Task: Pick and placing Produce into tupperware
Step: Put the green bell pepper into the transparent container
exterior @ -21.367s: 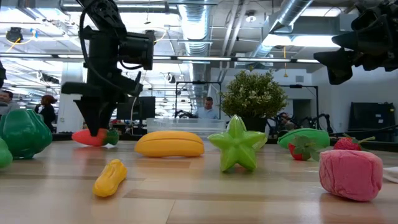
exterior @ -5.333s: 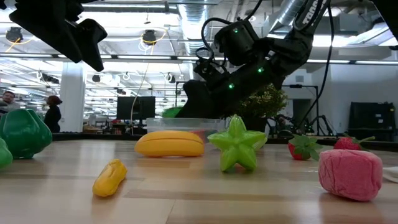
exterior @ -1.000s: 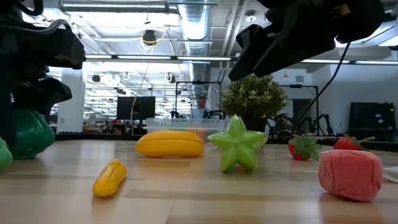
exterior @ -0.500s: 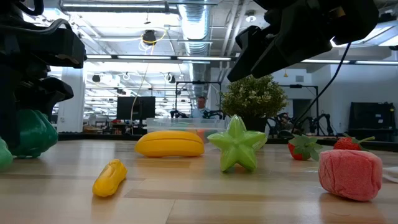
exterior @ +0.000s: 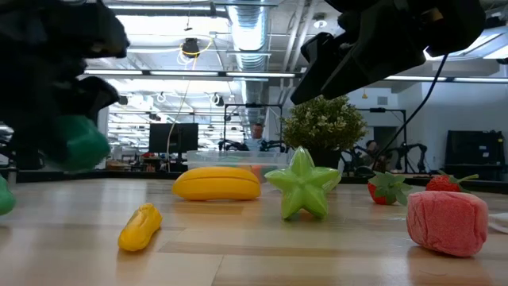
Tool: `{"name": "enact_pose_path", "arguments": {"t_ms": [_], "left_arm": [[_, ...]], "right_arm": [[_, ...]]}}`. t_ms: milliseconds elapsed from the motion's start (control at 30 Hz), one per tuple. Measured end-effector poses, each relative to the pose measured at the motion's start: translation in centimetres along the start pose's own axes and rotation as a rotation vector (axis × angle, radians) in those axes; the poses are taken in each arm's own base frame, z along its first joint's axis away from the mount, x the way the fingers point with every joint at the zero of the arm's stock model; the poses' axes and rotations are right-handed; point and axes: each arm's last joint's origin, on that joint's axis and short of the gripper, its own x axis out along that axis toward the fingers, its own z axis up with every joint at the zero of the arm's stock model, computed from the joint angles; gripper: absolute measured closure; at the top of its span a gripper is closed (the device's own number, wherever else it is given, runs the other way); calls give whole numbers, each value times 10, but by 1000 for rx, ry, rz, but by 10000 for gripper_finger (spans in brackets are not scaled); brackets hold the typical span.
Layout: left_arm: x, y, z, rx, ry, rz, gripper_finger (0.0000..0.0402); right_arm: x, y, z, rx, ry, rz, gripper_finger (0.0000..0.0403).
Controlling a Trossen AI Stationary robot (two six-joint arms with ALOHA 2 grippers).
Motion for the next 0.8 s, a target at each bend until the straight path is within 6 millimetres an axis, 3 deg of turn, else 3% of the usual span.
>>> {"name": "enact_pose_path", "arguments": {"t_ms": [300,800], "left_arm": [[-4,12,25,114,-109,156,164],[4,54,58,207,-199,328,164]], "right_arm": [[0,0,0,0,1,0,116],[0,0,-1,0,8,1,116]]}}
